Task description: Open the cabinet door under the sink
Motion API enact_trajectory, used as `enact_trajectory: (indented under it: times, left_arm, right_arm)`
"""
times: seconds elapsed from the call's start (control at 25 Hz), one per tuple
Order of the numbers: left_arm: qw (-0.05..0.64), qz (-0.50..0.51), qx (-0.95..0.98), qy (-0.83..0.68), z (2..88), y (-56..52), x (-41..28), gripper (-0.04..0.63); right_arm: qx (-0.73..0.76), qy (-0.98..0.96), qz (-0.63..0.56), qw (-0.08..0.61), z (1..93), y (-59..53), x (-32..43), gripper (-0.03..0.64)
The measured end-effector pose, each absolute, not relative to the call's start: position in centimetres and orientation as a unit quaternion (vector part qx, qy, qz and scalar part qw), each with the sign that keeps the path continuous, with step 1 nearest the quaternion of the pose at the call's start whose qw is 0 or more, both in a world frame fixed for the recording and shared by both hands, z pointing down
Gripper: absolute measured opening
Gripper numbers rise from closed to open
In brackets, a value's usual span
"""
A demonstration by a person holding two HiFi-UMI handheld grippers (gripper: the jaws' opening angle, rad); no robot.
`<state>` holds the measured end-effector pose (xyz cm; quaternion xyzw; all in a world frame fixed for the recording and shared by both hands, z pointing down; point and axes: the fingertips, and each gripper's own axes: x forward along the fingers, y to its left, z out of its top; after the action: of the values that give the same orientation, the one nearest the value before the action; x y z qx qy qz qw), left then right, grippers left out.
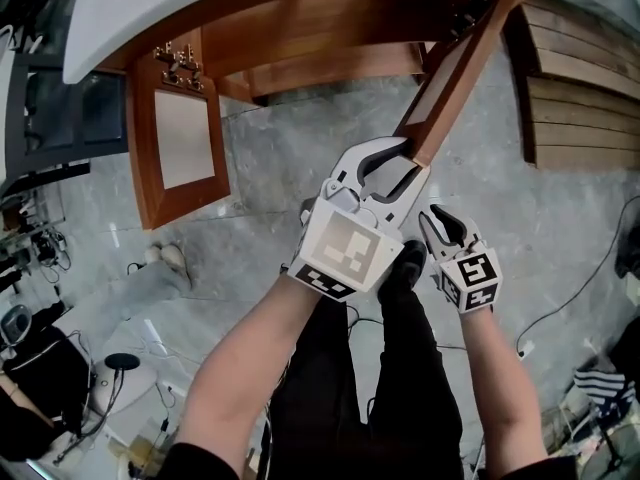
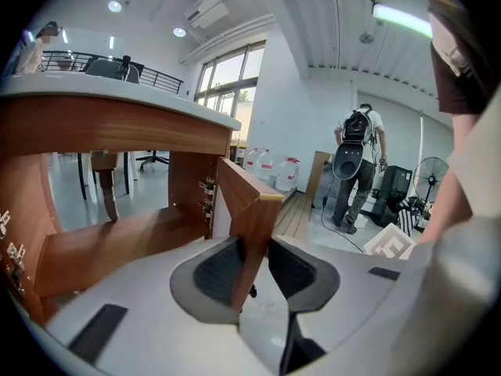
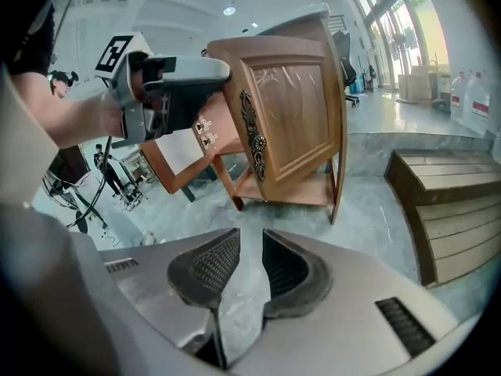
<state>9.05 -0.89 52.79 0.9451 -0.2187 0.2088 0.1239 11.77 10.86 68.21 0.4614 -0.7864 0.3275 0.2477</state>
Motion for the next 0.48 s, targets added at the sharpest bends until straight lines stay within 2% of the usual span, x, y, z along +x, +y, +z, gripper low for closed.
enact_trajectory:
  times: [0.16, 0.48]
  left_arm:
    - [0.129, 0.21, 0.946, -0.208, 52.8, -0.3, 9.5, 0.126]
    - [0.133, 0.213, 0.952, -0.176, 52.9, 2.1, 12.5, 0.124]
  right_arm:
    - [0.48, -0.783, 0.325, 0.226, 66.2, 11.4, 12.5, 0.092]
    - [0.537, -0.78, 0.28, 0.156, 60.1, 8.4, 16.2, 0.021]
